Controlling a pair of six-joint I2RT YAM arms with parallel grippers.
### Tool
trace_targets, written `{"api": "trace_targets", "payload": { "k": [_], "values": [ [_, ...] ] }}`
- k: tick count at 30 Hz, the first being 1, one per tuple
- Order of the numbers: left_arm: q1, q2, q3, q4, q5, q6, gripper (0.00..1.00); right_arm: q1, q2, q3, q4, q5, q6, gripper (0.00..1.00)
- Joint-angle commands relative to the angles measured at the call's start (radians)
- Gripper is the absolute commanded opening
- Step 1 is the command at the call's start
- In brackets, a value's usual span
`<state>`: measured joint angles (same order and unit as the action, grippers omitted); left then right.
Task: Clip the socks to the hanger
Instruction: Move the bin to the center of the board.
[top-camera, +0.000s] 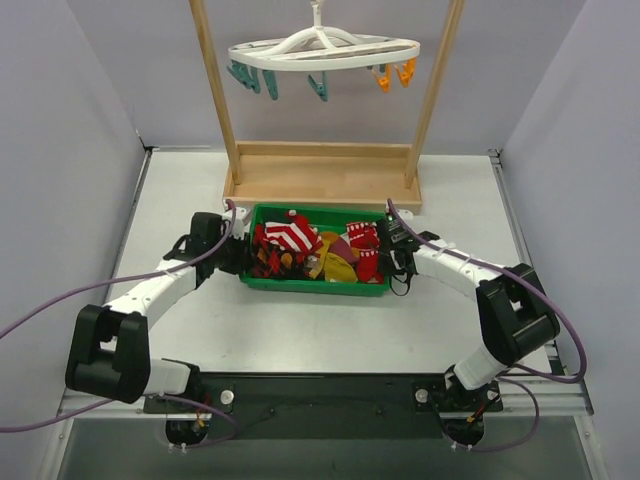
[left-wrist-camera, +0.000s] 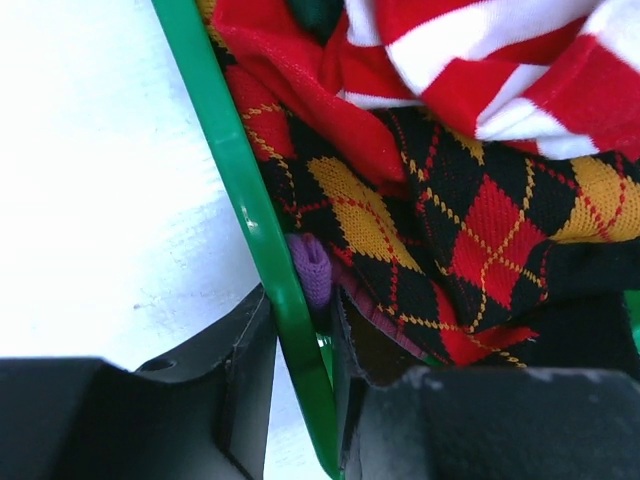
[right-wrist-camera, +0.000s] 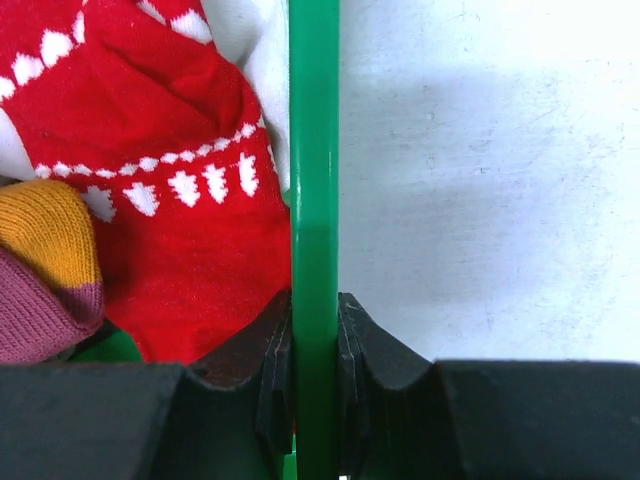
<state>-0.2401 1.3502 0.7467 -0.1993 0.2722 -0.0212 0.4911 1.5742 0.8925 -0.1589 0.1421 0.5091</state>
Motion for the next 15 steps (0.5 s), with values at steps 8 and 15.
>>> {"api": "trace_targets", "payload": {
  "k": [8,15],
  "values": [
    [-0.080,-0.059,0.040,-0.051,0.127,0.142,0.97,-0.005,-0.011,0.091,-0.022,0.117,-0.033,0.86],
    [-0.065,-0.036,0.249,-0.103,-0.067,0.150,0.97,-0.066,-0.106,0.230,-0.034,0.129,-0.092,1.00]
  ]
}}
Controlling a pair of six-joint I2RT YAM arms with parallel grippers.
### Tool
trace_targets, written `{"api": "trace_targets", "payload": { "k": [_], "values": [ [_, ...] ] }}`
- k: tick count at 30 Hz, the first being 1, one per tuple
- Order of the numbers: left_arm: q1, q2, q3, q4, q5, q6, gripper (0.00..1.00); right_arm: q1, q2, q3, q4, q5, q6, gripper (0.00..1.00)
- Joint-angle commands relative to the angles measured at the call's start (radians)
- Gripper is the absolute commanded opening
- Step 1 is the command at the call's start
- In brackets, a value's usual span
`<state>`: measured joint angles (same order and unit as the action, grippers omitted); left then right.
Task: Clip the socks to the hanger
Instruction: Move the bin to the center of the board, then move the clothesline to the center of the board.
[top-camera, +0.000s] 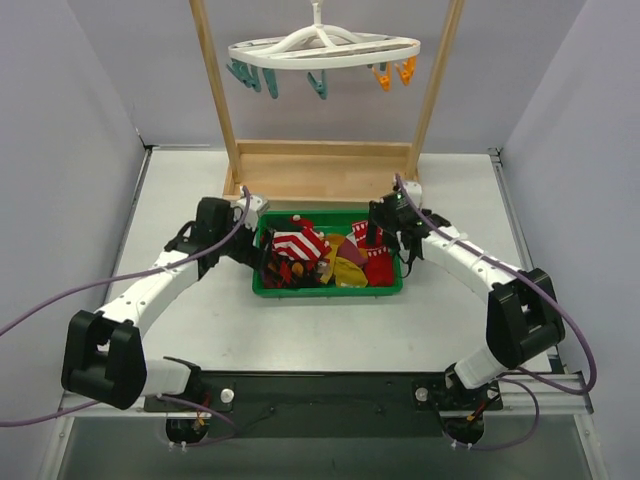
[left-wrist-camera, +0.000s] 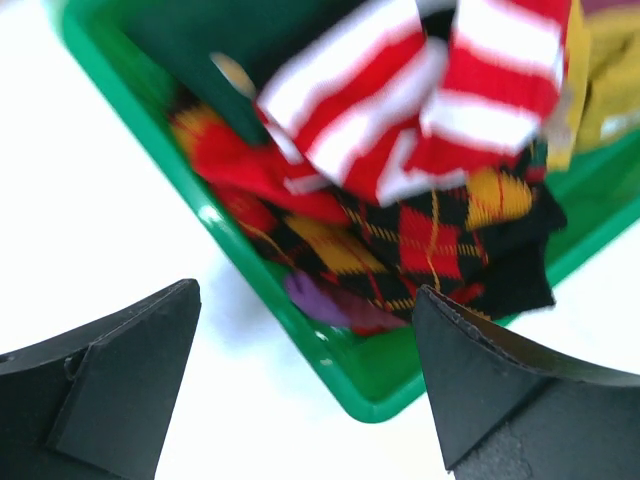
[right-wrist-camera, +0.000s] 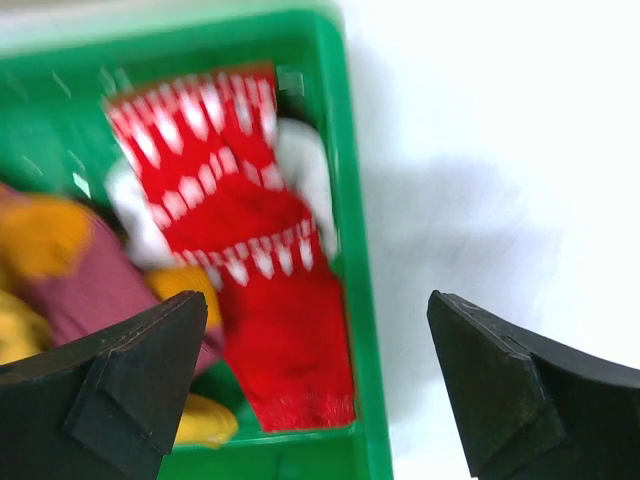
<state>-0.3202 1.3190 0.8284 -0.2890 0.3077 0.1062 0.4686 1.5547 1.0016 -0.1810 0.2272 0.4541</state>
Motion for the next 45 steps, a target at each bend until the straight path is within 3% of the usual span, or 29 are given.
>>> {"api": "trace_targets", "payload": {
  "k": [1,7,11,19,30,36,41,44,45],
  "values": [
    [0.021,0.006,0.198,-0.012,-0.142,0.020,0.97,-0.051,-0.087,0.174,-0.014,0.049,-0.051,1.00],
    [0.147,0.146,0.399,0.089,-0.183,-0.042,0.97,-0.145,-0.038,0.310,0.069,0.123,-0.158,1.00],
    [0.230,0.270,0.530,0.210,-0.157,-0.088,0.97,-0.188,0.030,0.357,0.322,0.126,-0.291,1.00],
    [0.237,0.419,0.644,0.504,-0.208,-0.091,0.97,-0.257,0.235,0.589,0.371,0.103,-0.380,1.00],
    [0.237,0.644,0.868,0.622,-0.199,-0.091,0.97,-0.301,0.439,0.764,0.518,0.012,-0.445,0.98],
    [0.244,0.733,0.903,0.737,-0.208,-0.092,0.97,-0.324,0.540,0.883,0.528,-0.048,-0.416,0.95],
    [0.288,0.802,0.940,0.843,-0.196,-0.148,0.88,-0.346,0.599,0.965,0.522,-0.084,-0.379,0.90],
    [0.299,0.827,0.956,0.902,-0.159,-0.161,0.74,-0.355,0.614,0.974,0.538,-0.106,-0.362,0.84],
    [0.300,0.836,0.965,0.901,-0.153,-0.161,0.63,-0.358,0.620,0.979,0.540,-0.120,-0.355,0.83]
  ]
}}
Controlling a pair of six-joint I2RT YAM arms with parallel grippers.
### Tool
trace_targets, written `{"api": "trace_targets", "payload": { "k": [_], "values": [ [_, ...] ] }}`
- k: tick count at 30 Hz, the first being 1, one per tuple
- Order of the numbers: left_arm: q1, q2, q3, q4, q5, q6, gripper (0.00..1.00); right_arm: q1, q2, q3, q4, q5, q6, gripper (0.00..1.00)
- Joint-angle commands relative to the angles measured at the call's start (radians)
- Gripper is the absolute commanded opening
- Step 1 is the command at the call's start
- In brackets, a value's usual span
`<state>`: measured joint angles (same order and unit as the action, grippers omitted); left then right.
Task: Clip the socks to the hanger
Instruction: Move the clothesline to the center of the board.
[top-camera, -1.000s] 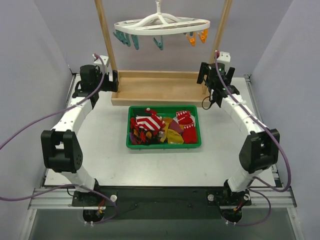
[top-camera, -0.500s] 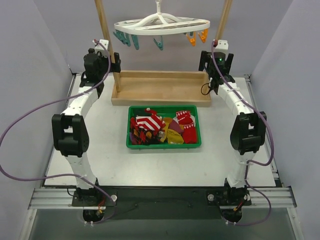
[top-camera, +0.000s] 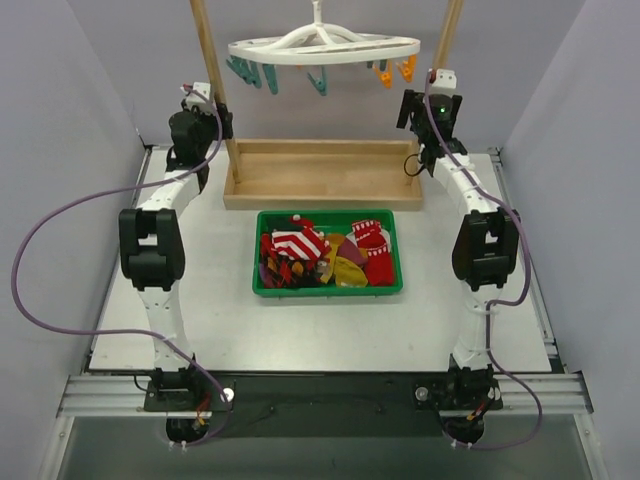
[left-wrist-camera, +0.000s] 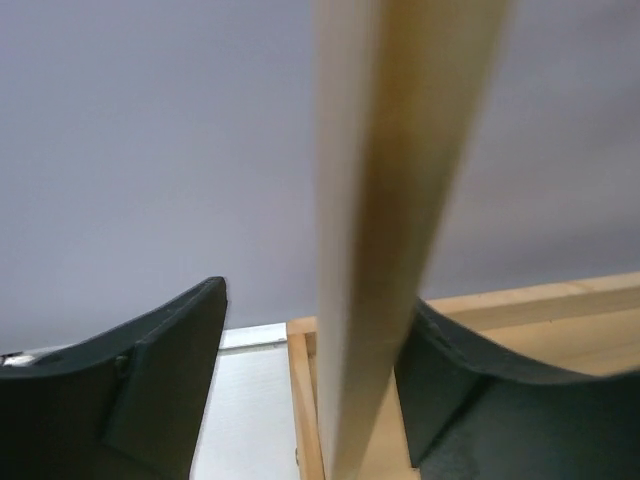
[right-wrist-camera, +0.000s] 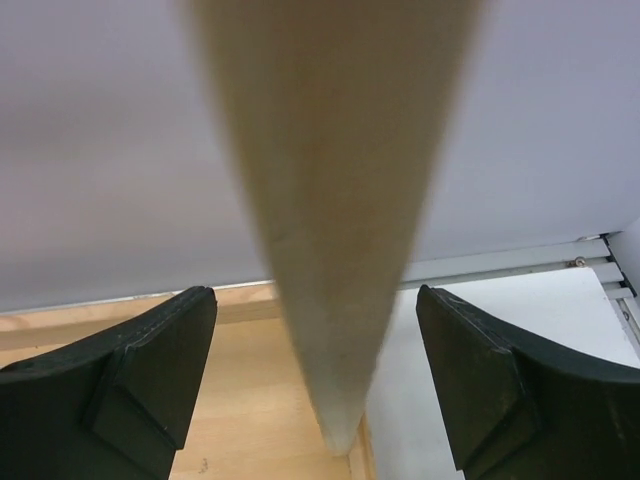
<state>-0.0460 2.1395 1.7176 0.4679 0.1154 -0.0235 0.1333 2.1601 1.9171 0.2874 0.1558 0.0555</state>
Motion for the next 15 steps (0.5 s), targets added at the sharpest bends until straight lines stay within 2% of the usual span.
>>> {"api": "trace_targets", "payload": {
  "k": [1,3,4,7,10,15],
  "values": [
    [0.026,0.020,0.083,0.141,0.049,-0.036,0.57,-0.027,0.020,0.072,0.073,-0.056,0.061,0.80],
    [0.026,0.028,0.086,0.147,0.055,-0.042,0.46,-0.031,0.027,0.080,0.073,-0.067,0.067,0.76],
    [0.026,0.030,0.086,0.149,0.059,-0.044,0.35,-0.032,0.027,0.079,0.070,-0.071,0.072,0.70],
    [0.026,0.019,0.067,0.150,0.075,-0.059,0.18,-0.034,0.009,0.057,0.073,-0.087,0.069,0.58],
    [0.028,-0.013,0.019,0.143,0.096,-0.066,0.12,-0.032,-0.020,0.010,0.079,-0.085,0.070,0.51],
    [0.028,-0.101,-0.094,0.147,0.136,-0.046,0.10,-0.032,-0.115,-0.137,0.102,-0.064,0.095,0.47]
  ]
}}
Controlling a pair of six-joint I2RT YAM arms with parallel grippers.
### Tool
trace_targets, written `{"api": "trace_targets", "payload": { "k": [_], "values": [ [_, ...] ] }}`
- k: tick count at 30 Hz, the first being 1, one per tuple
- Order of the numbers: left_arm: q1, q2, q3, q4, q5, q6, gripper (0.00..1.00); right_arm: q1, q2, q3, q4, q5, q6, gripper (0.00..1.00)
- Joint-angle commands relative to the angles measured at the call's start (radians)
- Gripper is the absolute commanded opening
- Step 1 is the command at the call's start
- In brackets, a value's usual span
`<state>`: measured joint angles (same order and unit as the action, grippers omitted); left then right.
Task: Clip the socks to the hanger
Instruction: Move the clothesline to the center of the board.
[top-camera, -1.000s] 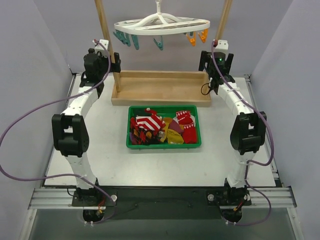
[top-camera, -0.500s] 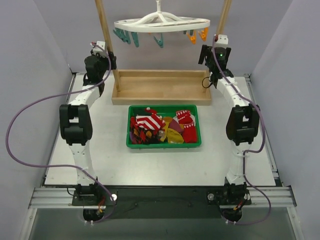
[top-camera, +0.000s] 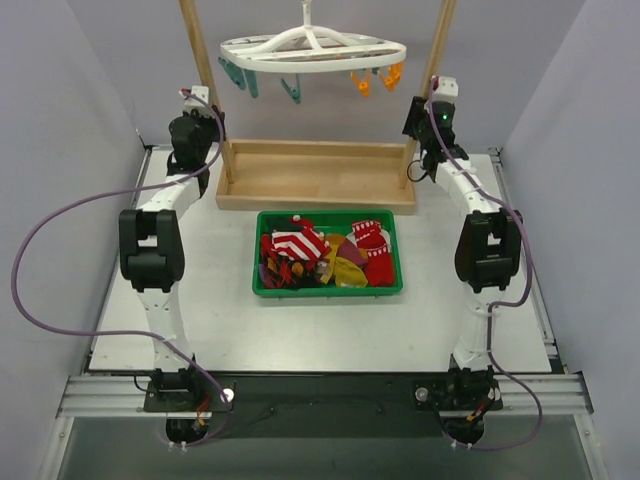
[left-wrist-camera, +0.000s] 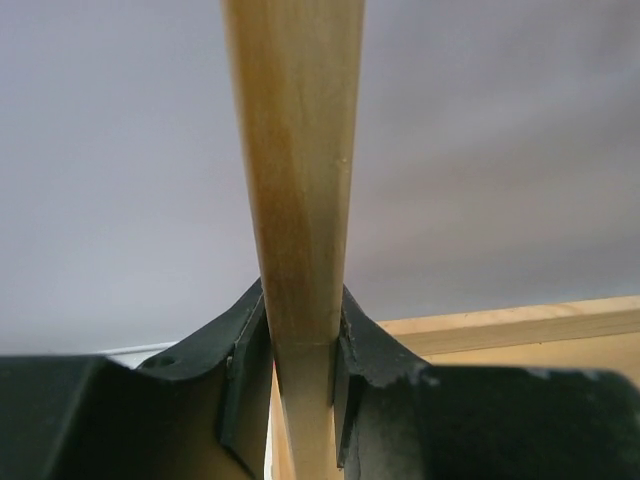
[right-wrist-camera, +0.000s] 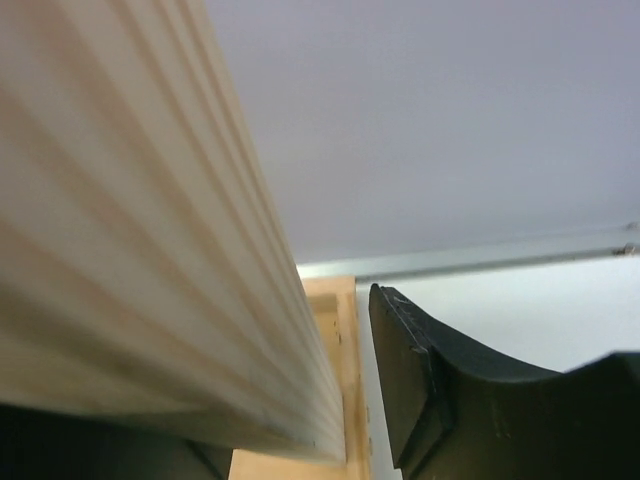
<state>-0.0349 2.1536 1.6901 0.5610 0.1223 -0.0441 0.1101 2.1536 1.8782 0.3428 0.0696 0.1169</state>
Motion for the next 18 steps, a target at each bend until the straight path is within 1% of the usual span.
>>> {"api": "trace_targets", "payload": {
  "k": [1,4,10,15,18],
  "values": [
    [0.018,-0.130,-0.101,0.045,0.135,-0.033,0.09,-0.010,-0.126,-0.131,0.064,0.027,0.039,0.46],
    [0.020,-0.178,-0.142,-0.002,0.207,-0.033,0.07,-0.010,-0.182,-0.223,0.076,0.039,0.058,0.44],
    [0.020,-0.284,-0.259,-0.085,0.302,-0.054,0.07,-0.010,-0.302,-0.407,0.111,0.071,0.095,0.39],
    [0.018,-0.374,-0.342,-0.145,0.344,-0.068,0.07,-0.010,-0.399,-0.510,0.128,0.096,0.105,0.35],
    [0.015,-0.426,-0.391,-0.182,0.361,-0.066,0.07,-0.013,-0.451,-0.563,0.130,0.102,0.107,0.34]
  ]
}}
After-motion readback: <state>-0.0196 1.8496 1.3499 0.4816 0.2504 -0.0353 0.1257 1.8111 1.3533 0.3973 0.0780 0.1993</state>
